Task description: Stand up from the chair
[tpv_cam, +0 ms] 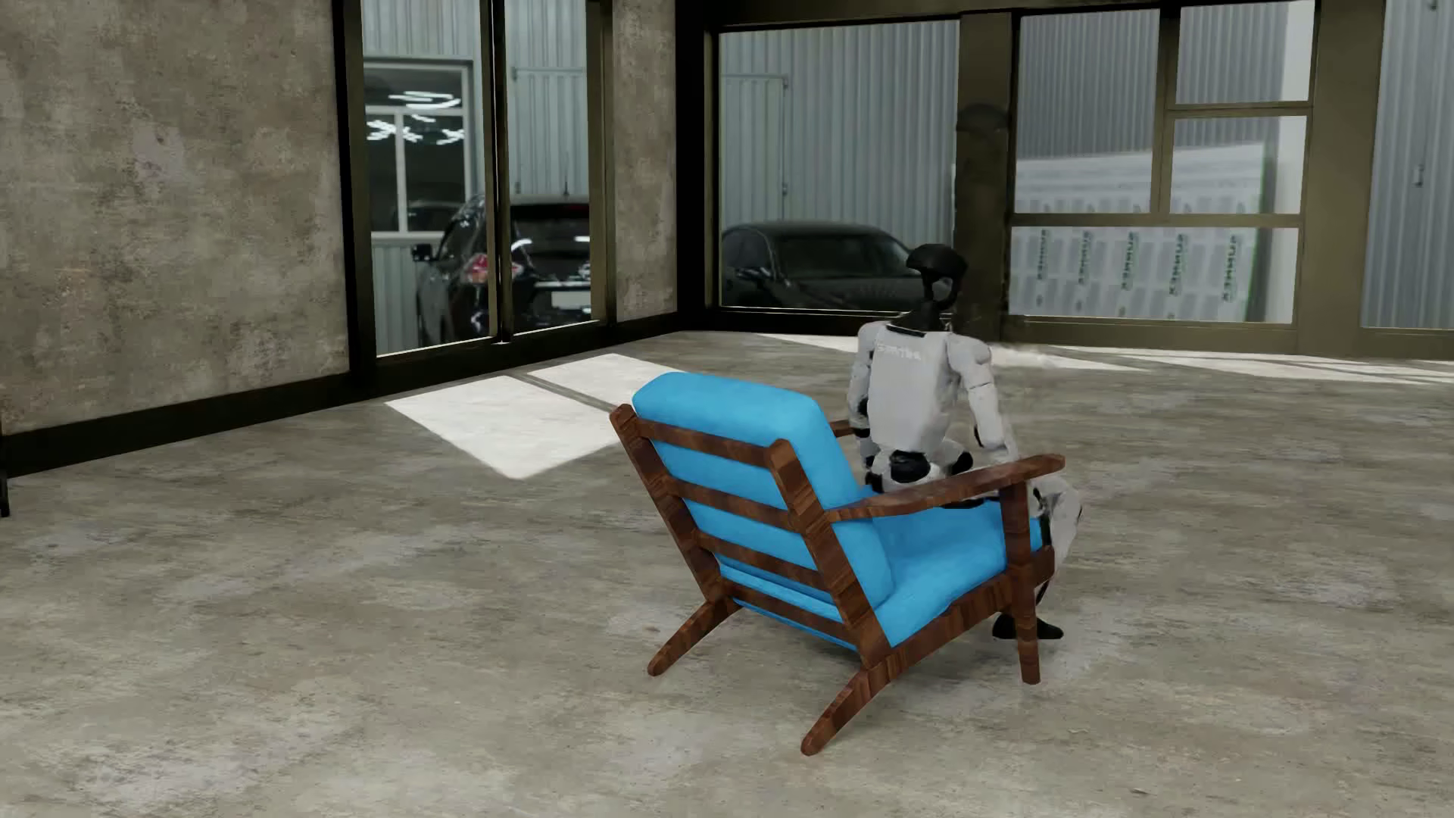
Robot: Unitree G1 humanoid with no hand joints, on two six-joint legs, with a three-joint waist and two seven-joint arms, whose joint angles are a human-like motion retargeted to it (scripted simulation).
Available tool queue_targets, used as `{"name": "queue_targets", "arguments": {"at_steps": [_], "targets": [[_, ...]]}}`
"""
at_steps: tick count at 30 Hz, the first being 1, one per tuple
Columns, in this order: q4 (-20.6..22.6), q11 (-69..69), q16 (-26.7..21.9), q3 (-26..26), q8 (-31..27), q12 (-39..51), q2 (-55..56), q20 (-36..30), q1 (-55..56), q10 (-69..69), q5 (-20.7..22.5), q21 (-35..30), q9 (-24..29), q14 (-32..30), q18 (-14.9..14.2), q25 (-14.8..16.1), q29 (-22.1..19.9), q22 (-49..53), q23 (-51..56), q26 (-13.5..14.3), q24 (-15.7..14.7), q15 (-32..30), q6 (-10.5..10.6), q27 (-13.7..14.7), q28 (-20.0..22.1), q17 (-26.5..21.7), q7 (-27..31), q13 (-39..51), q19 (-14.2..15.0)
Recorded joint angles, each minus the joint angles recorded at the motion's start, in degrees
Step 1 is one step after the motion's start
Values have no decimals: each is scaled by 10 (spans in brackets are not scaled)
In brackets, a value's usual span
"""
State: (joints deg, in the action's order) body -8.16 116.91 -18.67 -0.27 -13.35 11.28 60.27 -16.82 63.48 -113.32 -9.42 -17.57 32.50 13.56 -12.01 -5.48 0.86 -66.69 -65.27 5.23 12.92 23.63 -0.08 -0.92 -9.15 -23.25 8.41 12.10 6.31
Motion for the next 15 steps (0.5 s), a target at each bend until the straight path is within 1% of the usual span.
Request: {"name": "queue_targets", "arguments": {"at_steps": [1,2,3,4,5,6,7,8,9,10,11,12,13,15], "targets": [[-2,0,10,0,1,-15,-1,-6,-1,0,1,1,0,0,0,-34,51,-13,-29,9,39,0,1,8,-36,1,0,-17,-1],[-2,0,18,0,1,-35,-2,-3,-2,-1,0,7,-1,0,0,-66,84,-18,-33,13,47,1,1,21,-48,2,0,-45,-1],[-3,-1,23,0,1,-56,-3,8,-3,0,-1,18,0,0,-1,-79,91,-18,-27,9,31,1,1,28,-33,4,-1,-76,-2],[-4,-1,25,0,3,-75,-4,21,-4,0,-3,26,3,-2,0,-73,90,-13,-17,-9,-11,2,2,24,-10,8,-2,-105,-2],[-6,-1,22,1,4,-89,-6,36,-5,1,-4,38,7,-3,-1,-61,84,-1,-10,-5,-32,2,2,27,4,13,-2,-127,-2],[-8,-1,16,1,4,-97,-7,42,-6,2,-4,46,10,-4,-4,-55,77,16,1,3,-33,2,1,30,8,19,-2,-147,-3],[-9,-1,10,1,3,-99,-6,42,-6,2,-5,55,13,-6,-6,-49,77,35,12,11,-25,2,0,33,2,23,-2,-159,-2],[-11,-1,2,0,2,-100,-6,43,-6,3,-6,62,15,-7,-9,-41,81,50,24,17,-32,1,-1,37,-1,25,-2,-165,-2],[-12,-1,-4,-1,1,-105,-3,49,-4,2,-6,67,16,-8,-10,-26,74,74,48,15,-51,1,-1,33,12,22,-1,-170,-1],[-13,0,-13,-2,0,-112,0,60,-2,2,-6,74,18,-8,-12,-7,50,114,94,14,-80,-1,0,31,40,11,0,-175,0],[-13,0,-25,-2,-1,-121,4,72,2,1,-5,77,21,-8,-13,1,13,171,162,20,-111,-1,0,39,78,-5,0,-182,1],[-15,0,-38,-3,-2,-128,8,84,5,0,-3,76,23,-8,-14,20,-20,243,235,24,-137,-3,0,41,110,-24,2,-184,1],[-16,0,-54,-2,-2,-130,12,90,10,-1,-1,71,27,-9,-14,35,-68,323,313,31,-154,-4,0,44,145,-40,3,-179,2],[-17,1,-94,-2,-3,-111,21,91,20,-3,0,47,36,-10,-18,17,-160,470,454,66,-165,-4,-4,74,216,-78,7,-143,5]]}}
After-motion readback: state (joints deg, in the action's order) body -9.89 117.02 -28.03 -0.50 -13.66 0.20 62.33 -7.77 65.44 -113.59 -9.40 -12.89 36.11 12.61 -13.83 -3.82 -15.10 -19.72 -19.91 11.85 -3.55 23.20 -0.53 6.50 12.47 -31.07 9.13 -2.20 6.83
